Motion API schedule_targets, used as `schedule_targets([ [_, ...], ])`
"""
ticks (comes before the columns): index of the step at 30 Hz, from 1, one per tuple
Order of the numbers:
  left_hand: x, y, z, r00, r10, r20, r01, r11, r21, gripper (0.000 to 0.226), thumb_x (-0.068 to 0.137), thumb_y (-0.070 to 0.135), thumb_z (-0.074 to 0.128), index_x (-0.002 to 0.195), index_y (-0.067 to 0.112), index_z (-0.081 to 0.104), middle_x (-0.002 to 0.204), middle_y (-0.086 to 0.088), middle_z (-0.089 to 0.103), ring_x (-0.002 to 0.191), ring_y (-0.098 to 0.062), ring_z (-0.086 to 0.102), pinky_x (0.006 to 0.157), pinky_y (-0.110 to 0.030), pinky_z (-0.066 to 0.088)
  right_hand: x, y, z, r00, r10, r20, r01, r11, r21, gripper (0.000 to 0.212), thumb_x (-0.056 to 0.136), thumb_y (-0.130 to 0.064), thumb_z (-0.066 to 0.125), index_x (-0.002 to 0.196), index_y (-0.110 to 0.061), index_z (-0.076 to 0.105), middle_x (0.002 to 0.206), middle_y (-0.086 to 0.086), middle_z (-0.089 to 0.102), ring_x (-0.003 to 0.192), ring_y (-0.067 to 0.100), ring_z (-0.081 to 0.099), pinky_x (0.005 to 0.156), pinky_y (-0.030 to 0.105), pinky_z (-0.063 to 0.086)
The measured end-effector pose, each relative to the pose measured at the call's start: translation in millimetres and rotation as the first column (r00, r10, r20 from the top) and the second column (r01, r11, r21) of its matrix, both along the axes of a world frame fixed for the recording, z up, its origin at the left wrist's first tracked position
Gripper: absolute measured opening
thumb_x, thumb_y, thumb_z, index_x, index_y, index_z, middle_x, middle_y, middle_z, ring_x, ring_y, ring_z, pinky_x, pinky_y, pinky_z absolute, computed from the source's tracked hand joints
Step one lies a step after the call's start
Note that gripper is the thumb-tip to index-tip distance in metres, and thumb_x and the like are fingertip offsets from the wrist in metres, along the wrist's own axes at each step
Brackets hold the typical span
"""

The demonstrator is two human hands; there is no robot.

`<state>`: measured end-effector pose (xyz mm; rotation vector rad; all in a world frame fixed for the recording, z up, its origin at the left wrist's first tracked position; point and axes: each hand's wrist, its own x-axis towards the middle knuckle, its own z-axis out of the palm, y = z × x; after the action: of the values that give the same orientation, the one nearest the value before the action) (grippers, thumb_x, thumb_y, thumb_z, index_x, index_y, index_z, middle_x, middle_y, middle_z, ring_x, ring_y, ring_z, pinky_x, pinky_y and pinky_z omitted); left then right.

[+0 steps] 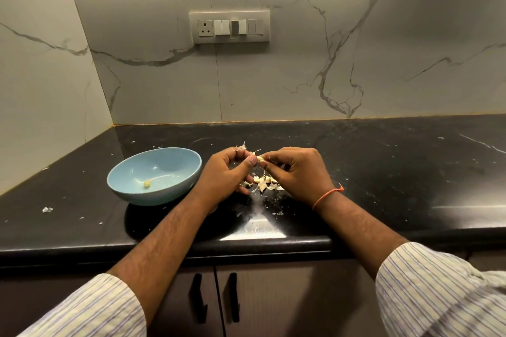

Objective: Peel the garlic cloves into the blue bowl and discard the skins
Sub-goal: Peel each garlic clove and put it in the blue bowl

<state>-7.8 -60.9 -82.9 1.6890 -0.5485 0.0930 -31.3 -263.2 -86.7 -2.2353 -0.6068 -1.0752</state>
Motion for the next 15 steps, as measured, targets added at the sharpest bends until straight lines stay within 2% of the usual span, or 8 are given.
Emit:
schedule_targets([
  [5, 1.6, -0.5, 0.6, 0.999, -0.042, -0.035, 0.043, 0.998, 0.039, 0.018, 0.105, 0.018, 0.063, 0.116, 0.005, 0.068, 0.090, -0.011, 0.071, 0.073, -0.012, 0.072, 0.056, -0.024, 0.060, -1.4, -2.3, 0.6, 0.996, 0.065, -0.053, -0.063, 0.997, 0.042, 0.018, 0.089, -0.028, 0.084, 0.105, -0.019, 0.085, 0.088, -0.008, 0.079, 0.073, 0.003, 0.070, 0.068, 0.022, 0.059],
  [8, 3.0, -0.1, 0.1, 0.996, -0.079, -0.043, 0.082, 0.995, 0.056, 0.015, 0.107, 0.021, 0.061, 0.114, 0.008, 0.067, 0.092, -0.006, 0.070, 0.077, -0.013, 0.070, 0.054, -0.025, 0.059, -1.1, -2.0, 0.2, 0.995, 0.074, -0.070, -0.071, 0.996, 0.046, 0.019, 0.089, -0.031, 0.084, 0.104, -0.018, 0.084, 0.089, -0.008, 0.079, 0.074, 0.004, 0.072, 0.069, 0.024, 0.059],
  [12, 4.3, 1.0, 1.0, 0.992, -0.115, -0.060, 0.120, 0.989, 0.088, 0.017, 0.108, 0.023, 0.058, 0.116, 0.009, 0.065, 0.094, -0.009, 0.068, 0.078, -0.012, 0.067, 0.051, -0.023, 0.054, -1.3, -2.1, 0.2, 0.991, 0.084, -0.106, -0.082, 0.996, 0.025, 0.018, 0.093, -0.031, 0.080, 0.104, -0.016, 0.082, 0.089, -0.009, 0.077, 0.077, 0.004, 0.069, 0.070, 0.015, 0.054],
  [15, 4.4, 1.2, 1.8, 0.992, -0.112, -0.059, 0.118, 0.987, 0.108, 0.018, 0.109, 0.023, 0.057, 0.118, 0.009, 0.065, 0.092, -0.008, 0.066, 0.076, -0.009, 0.066, 0.050, -0.021, 0.051, 0.3, -1.3, -0.6, 0.987, 0.087, -0.132, -0.088, 0.996, -0.004, 0.018, 0.097, -0.030, 0.075, 0.108, -0.016, 0.080, 0.093, -0.009, 0.076, 0.082, 0.006, 0.069, 0.073, 0.020, 0.055],
])
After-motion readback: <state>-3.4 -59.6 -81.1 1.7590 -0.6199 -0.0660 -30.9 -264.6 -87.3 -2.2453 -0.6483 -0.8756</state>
